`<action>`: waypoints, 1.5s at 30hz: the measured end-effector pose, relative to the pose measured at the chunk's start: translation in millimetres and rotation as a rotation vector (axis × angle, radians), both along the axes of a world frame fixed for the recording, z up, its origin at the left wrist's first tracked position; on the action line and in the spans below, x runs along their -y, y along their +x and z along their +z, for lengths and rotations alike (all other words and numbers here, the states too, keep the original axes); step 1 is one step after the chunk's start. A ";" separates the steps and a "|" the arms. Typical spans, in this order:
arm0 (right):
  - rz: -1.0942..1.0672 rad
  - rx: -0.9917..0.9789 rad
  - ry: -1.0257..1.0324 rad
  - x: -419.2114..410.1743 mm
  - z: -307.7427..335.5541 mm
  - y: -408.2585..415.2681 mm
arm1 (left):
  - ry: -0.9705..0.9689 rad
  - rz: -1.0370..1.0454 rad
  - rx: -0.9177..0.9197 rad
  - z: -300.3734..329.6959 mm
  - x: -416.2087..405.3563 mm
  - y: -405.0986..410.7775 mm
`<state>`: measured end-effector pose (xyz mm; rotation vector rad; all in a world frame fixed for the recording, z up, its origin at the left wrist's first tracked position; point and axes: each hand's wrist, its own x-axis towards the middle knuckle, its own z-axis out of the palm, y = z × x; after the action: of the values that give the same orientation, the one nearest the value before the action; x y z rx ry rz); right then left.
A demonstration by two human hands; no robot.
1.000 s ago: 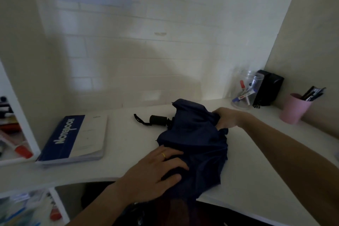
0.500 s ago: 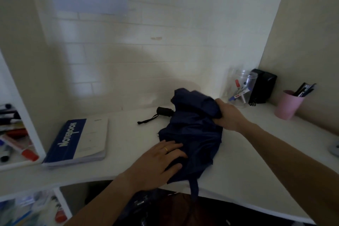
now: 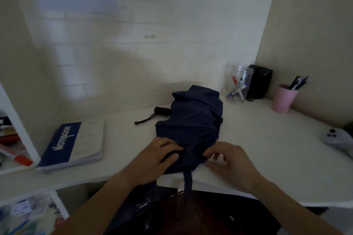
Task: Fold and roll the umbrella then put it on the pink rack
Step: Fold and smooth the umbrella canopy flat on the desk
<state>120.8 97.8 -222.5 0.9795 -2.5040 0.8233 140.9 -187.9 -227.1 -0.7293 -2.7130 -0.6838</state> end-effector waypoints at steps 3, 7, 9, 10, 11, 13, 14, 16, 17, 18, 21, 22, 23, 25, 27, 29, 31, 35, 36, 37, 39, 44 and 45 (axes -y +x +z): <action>-0.027 -0.088 -0.021 6.8 4.2 6.2 | -0.083 -0.003 0.011 8.3 1.5 9.1; 0.006 -0.204 -0.036 9.3 6.8 18.5 | -0.306 -0.002 -0.044 8.7 8.5 14.7; 0.066 -0.239 0.018 6.6 5.6 20.7 | -0.365 -0.014 -0.076 3.6 14.1 14.5; 0.079 -0.259 0.041 4.9 5.6 21.1 | -0.390 -0.017 -0.088 1.9 16.9 14.7; 0.077 -0.269 0.060 3.7 5.7 20.9 | -0.411 -0.019 -0.097 -0.4 19.9 14.6; 0.029 -0.234 0.080 2.3 6.3 18.0 | -0.433 -0.027 -0.110 -3.6 24.4 14.0; -0.001 -0.222 0.077 2.7 6.0 14.8 | -0.434 -0.031 -0.108 -4.3 25.6 14.1; -0.029 -0.238 0.074 6.4 4.7 7.6 | -0.427 -0.027 -0.099 -5.3 27.5 13.7; -0.027 -0.257 0.069 8.7 3.7 4.4 | -0.418 -0.019 -0.098 -5.2 28.3 13.5; -0.023 -0.270 0.060 10.1 2.7 1.9 | -0.414 -0.011 -0.104 -5.1 29.1 13.2; -0.003 -0.266 0.021 9.0 0.7 -0.8 | -0.427 0.029 -0.149 -8.6 33.9 11.7; 0.009 -0.233 0.018 7.8 1.6 0.5 | -0.428 0.041 -0.163 -10.2 35.9 11.1; 0.021 -0.185 0.014 6.6 4.1 2.5 | -0.427 0.046 -0.173 -12.1 37.5 10.3; 0.045 -0.108 -0.012 5.4 11.7 6.3 | -0.428 0.036 -0.187 -14.2 38.3 8.9; 0.062 -0.084 -0.092 5.3 18.8 5.3 | -0.425 0.018 -0.201 -14.0 37.8 7.5; 0.046 -0.142 -0.104 5.2 22.2 0.2 | -0.416 0.000 -0.213 -11.9 37.0 7.5; 0.047 -0.195 0.031 6.2 21.8 -4.7 | -0.400 -0.010 -0.223 -9.6 35.3 9.1; 0.089 -0.225 0.145 12.3 21.1 -10.0 | -0.382 -0.047 -0.277 -1.4 23.1 14.6; 0.096 -0.234 0.136 12.4 21.8 -10.8 | -0.404 -0.074 -0.296 -0.8 21.1 15.8; 0.096 -0.238 0.121 11.0 22.8 -12.1 | -0.429 -0.102 -0.306 -1.4 20.9 16.7; 0.073 -0.216 0.056 4.0 24.1 -16.3 | -0.449 -0.113 -0.298 -4.2 23.3 18.1; -0.052 -0.116 -0.140 -5.5 18.9 -7.6 | -0.412 -0.102 -0.282 -5.9 21.6 19.7; -0.102 -0.069 -0.224 -4.1 17.5 -1.3 | -0.409 -0.112 -0.281 -5.1 20.3 19.4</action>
<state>119.5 101.9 -205.0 0.7848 -2.3211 0.9941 160.3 -208.2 -232.2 -0.9898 -2.5826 -0.0311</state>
